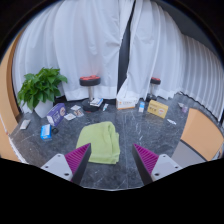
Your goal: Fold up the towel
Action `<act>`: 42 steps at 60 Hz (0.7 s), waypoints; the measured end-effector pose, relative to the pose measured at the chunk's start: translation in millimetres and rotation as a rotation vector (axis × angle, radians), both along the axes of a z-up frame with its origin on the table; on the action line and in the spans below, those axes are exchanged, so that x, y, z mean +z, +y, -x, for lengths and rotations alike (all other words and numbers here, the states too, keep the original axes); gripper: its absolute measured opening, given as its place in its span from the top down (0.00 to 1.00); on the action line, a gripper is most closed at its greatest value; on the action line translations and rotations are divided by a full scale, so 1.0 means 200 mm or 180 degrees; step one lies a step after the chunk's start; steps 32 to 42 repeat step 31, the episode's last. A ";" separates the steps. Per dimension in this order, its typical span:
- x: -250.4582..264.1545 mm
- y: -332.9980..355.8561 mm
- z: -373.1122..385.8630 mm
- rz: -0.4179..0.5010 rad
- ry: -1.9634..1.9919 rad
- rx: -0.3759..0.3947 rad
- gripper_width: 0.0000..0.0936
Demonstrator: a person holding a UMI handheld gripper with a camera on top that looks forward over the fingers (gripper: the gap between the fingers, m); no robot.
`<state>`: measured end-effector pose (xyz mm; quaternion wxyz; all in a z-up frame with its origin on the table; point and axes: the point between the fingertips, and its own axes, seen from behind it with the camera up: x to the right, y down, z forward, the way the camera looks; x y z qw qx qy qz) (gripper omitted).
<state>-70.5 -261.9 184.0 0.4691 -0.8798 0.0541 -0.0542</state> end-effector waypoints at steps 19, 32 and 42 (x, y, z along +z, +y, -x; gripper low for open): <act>0.25 -0.66 0.35 -0.0029 -0.0098 -0.0094 0.09; 0.33 -0.85 0.43 -0.0077 -0.0177 -0.0098 0.09; 0.33 -0.85 0.43 -0.0077 -0.0177 -0.0098 0.09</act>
